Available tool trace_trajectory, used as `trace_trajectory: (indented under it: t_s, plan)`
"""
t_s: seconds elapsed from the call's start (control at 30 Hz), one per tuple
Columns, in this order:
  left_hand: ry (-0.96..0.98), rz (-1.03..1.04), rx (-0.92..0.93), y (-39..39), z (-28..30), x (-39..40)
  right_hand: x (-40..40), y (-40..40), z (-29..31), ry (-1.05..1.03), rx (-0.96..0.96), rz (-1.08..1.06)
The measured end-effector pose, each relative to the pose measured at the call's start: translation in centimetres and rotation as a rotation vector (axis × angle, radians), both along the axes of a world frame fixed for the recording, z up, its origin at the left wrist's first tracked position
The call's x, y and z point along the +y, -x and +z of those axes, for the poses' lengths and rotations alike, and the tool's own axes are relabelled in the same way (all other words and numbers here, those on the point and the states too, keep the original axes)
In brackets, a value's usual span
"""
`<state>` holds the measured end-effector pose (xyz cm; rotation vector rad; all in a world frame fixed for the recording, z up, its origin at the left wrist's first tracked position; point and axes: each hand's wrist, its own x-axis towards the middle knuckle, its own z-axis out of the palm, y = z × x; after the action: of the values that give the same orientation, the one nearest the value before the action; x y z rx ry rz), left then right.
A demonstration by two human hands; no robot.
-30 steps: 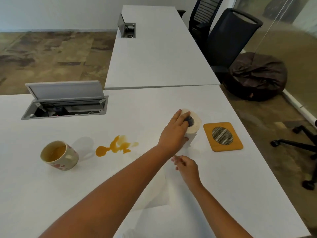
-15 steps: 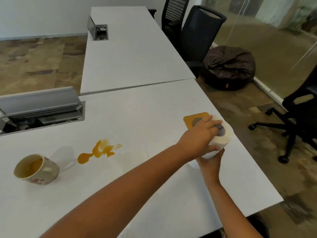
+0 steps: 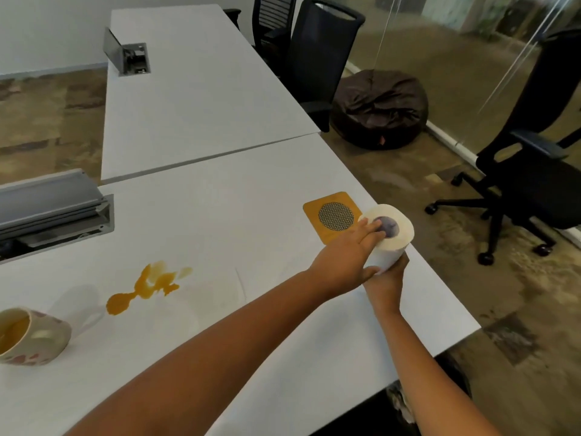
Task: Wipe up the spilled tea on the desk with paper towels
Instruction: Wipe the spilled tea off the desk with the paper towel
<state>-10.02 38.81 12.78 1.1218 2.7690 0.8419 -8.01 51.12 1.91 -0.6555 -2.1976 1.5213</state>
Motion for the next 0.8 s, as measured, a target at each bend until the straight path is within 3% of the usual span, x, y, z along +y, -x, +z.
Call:
trace_trajectory:
  t_s: [0.23,0.33,0.43,0.6,0.8]
  plan:
    - [-0.004,0.117,0.003,-0.9,-2.8,-3.1,0.4,-0.8,-1.1,0.025,-0.083,-0.031]
    - [-0.050,0.290,-0.188,-2.3,-5.7,-7.0,-0.4,-2.4,-2.8,0.040,-0.160,-0.149]
    - [-0.190,0.614,-0.414,-4.9,-9.0,-11.7,-4.3,-4.9,-4.2,0.103,-0.282,-0.270]
    - [-0.233,1.095,-0.511,-8.4,-12.3,-19.5,-12.0,-6.7,-4.5,0.021,-0.328,0.149]
    - [-0.180,1.427,-0.532,-11.5,-13.7,-24.9,-17.1,-4.8,-2.6,-0.094,-0.240,0.487]
